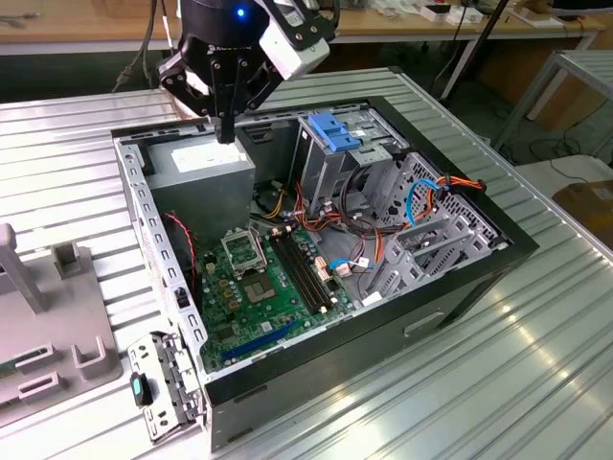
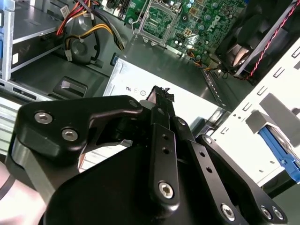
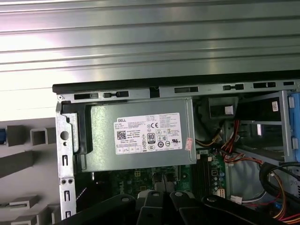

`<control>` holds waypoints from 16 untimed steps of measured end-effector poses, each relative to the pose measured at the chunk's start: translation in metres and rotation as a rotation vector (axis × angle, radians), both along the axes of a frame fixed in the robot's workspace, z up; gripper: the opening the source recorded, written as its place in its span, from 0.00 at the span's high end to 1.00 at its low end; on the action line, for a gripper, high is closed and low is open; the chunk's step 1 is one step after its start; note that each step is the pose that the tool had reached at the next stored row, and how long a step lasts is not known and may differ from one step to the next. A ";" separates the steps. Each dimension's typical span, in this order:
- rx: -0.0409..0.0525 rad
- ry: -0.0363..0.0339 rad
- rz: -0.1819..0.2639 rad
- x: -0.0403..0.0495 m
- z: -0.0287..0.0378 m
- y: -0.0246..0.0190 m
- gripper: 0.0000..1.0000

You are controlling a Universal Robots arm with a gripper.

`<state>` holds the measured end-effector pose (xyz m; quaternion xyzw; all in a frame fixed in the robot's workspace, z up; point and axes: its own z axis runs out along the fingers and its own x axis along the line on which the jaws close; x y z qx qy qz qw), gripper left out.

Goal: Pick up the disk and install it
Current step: 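Reach for the disk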

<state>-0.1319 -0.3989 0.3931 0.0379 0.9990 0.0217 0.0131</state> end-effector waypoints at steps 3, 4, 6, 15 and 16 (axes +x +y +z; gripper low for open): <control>0.0000 0.0000 0.000 -0.0014 0.0000 0.0000 0.89; -0.0001 0.0000 0.000 -0.0019 0.0000 0.0000 0.89; 0.0000 0.0000 0.000 -0.0024 0.0000 0.0000 0.89; 0.0000 0.0000 0.000 -0.0051 0.0000 0.0001 0.89; -0.0001 0.0000 0.000 -0.0055 0.0000 0.0001 0.89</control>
